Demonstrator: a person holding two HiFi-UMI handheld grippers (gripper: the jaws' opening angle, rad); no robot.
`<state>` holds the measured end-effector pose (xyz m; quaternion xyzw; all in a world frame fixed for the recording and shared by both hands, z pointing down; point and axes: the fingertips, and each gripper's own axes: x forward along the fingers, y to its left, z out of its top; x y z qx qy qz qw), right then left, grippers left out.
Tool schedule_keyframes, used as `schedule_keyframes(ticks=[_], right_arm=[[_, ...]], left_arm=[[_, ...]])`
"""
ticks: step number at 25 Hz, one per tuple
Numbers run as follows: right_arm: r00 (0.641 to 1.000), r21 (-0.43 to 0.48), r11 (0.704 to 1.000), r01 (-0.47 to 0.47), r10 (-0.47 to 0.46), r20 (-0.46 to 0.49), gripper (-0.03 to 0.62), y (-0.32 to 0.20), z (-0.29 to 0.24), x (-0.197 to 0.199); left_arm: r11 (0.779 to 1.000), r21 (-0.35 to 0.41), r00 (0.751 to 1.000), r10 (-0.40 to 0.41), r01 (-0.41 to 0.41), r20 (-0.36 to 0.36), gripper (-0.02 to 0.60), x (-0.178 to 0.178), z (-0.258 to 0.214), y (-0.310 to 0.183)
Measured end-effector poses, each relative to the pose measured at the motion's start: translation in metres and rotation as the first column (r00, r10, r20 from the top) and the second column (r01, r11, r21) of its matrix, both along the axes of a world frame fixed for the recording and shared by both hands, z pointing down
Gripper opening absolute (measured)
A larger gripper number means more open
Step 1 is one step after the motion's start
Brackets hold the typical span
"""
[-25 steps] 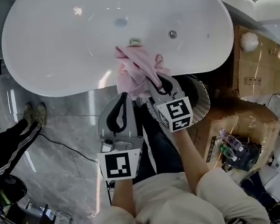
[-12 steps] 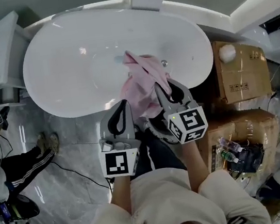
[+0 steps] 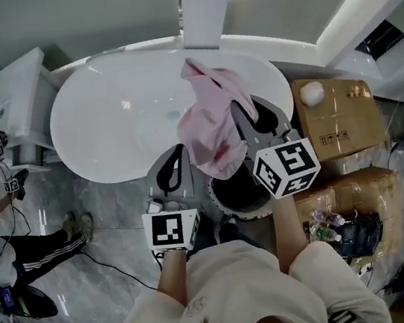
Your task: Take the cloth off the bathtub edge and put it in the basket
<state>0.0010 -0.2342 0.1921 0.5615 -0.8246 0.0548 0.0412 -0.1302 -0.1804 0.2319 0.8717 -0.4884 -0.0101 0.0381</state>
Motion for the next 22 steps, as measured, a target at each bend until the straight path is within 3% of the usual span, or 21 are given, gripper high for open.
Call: schedule_keyframes(ticks=[8,22], right_arm=[[1.000,0.098,0.995,-0.019,0.018,0.009,0.078,0.041,-0.063,0.034],[0.999,0.245,0.969,-0.034,0.032,0.013,0.078,0.131,-0.146,0.091]], left_arm=[[0.995,0.093,0.999,0.030,-0.032,0.027,0.044,0.041,-0.036,0.044],[0.991,0.125,0.999,0.052,-0.053,0.008,0.043,0.092,-0.052,0.122]])
